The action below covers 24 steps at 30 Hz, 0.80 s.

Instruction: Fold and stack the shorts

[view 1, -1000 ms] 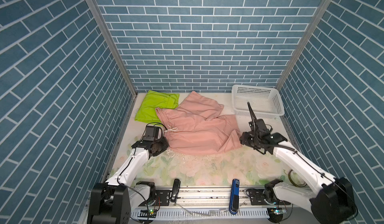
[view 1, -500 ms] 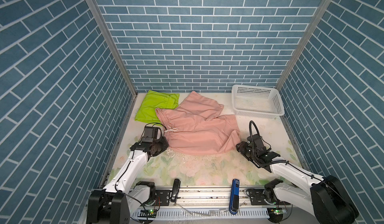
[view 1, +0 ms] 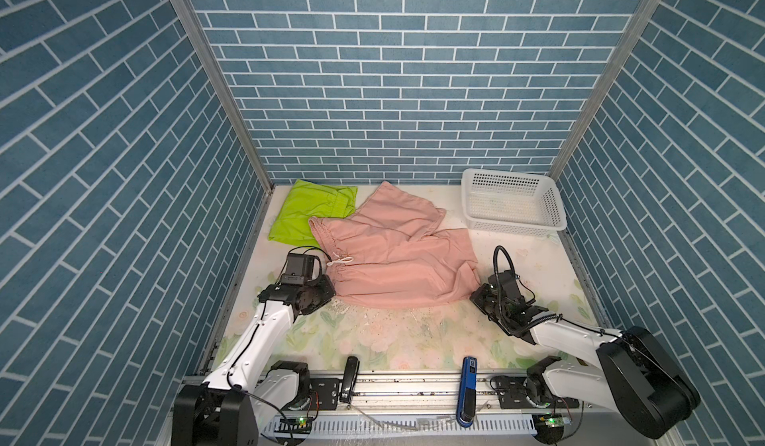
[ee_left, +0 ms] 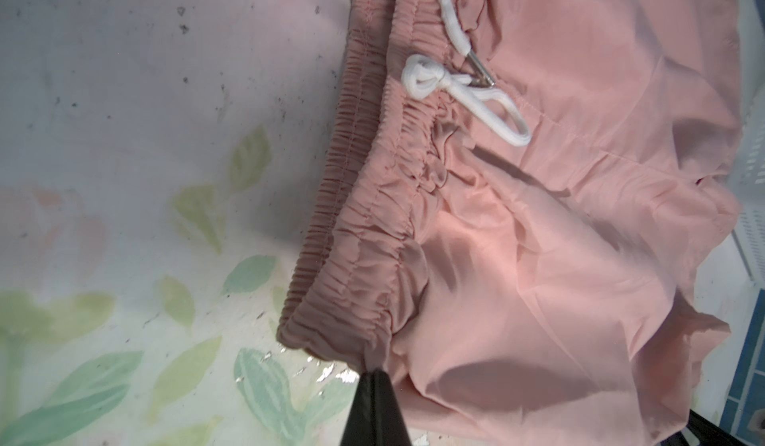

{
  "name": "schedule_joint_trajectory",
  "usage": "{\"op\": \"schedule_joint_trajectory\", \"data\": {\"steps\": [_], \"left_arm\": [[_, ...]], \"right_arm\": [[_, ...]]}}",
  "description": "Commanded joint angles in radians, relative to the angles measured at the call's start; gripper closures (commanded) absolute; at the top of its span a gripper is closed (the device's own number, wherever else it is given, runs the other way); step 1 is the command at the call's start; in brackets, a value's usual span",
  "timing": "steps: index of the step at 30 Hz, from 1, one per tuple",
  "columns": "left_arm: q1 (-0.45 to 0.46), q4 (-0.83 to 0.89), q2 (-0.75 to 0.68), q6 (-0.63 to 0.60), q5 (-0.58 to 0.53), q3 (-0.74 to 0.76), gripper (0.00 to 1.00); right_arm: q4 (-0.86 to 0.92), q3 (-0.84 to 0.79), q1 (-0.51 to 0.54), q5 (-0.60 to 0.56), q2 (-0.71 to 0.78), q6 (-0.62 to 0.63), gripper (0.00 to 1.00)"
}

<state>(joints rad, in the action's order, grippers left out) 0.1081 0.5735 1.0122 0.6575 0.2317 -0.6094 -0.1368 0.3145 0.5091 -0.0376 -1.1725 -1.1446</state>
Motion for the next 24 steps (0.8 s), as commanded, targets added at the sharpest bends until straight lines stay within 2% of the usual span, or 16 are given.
{"op": "schedule_joint_trajectory", "data": {"steps": [1, 5, 9, 14, 18, 24], "left_arm": [[0.001, 0.146, -0.050, -0.034, -0.057, -0.076, 1.00], [0.001, 0.329, -0.091, -0.061, -0.061, -0.158, 1.00], [0.002, 0.444, -0.142, -0.029, -0.021, -0.205, 1.00], [0.002, 0.577, -0.224, -0.009, -0.055, -0.288, 1.00], [0.002, 0.710, -0.304, -0.002, -0.103, -0.360, 1.00], [0.002, 0.788, -0.410, 0.019, -0.091, -0.359, 1.00]], "right_arm": [[0.301, 0.142, 0.007, -0.122, 0.121, 0.144, 1.00], [0.626, 0.317, 0.017, -0.261, 0.271, 0.292, 1.00], [0.814, 0.447, 0.034, -0.280, 0.354, 0.390, 1.00], [0.935, 0.563, 0.121, -0.279, 0.334, 0.469, 1.00], [1.057, 0.691, 0.196, -0.385, 0.315, 0.515, 1.00], [1.102, 0.806, 0.217, -0.406, 0.333, 0.613, 1.00]]}}
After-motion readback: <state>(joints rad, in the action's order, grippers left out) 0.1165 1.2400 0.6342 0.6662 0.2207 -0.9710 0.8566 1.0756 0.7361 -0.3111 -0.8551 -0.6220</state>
